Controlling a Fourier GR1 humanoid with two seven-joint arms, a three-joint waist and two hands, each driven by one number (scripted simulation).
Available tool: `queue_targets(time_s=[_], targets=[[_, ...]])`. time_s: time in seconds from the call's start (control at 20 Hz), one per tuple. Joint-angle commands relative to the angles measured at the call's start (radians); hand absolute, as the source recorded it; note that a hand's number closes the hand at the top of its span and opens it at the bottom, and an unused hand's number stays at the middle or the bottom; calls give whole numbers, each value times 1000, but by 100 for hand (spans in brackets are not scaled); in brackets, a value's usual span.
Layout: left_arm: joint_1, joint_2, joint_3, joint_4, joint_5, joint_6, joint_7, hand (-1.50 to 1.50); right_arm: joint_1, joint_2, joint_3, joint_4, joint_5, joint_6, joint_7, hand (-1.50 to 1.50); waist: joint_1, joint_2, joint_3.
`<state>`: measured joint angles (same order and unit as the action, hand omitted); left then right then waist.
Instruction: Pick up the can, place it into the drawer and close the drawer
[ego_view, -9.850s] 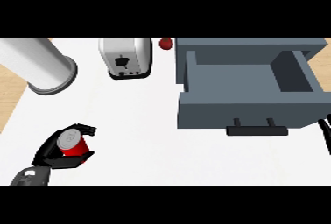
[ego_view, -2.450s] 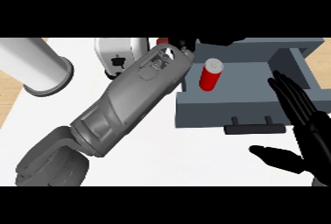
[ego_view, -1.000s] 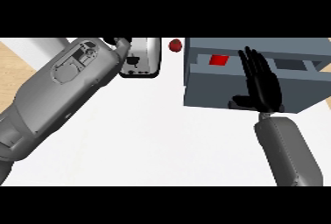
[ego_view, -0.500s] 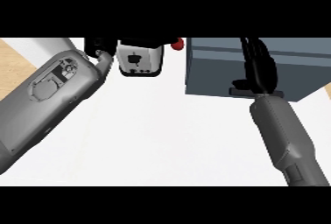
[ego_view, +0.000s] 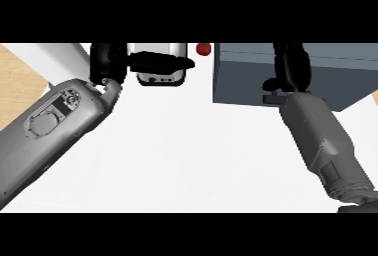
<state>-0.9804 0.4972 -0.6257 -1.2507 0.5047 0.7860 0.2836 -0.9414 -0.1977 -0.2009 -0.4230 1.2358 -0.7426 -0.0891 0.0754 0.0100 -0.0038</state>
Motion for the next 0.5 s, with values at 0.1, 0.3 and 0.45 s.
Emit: queue_targets(time_s=[0.1,0.3,0.45], targets=[[87,58,16,-87,3,-39,-1,-150,-152,-10,-30,109,1,14,42,-150,35,15,5],[93,28,3,-105,-26,4,11,-150,-183,-45,-51,151,-17,35,-5,-150,29,21,7],[122,19,8,-104,-39,-4,-35,-150,-199,-14,-61,165,-25,17,-5,-150,34,27,7]])
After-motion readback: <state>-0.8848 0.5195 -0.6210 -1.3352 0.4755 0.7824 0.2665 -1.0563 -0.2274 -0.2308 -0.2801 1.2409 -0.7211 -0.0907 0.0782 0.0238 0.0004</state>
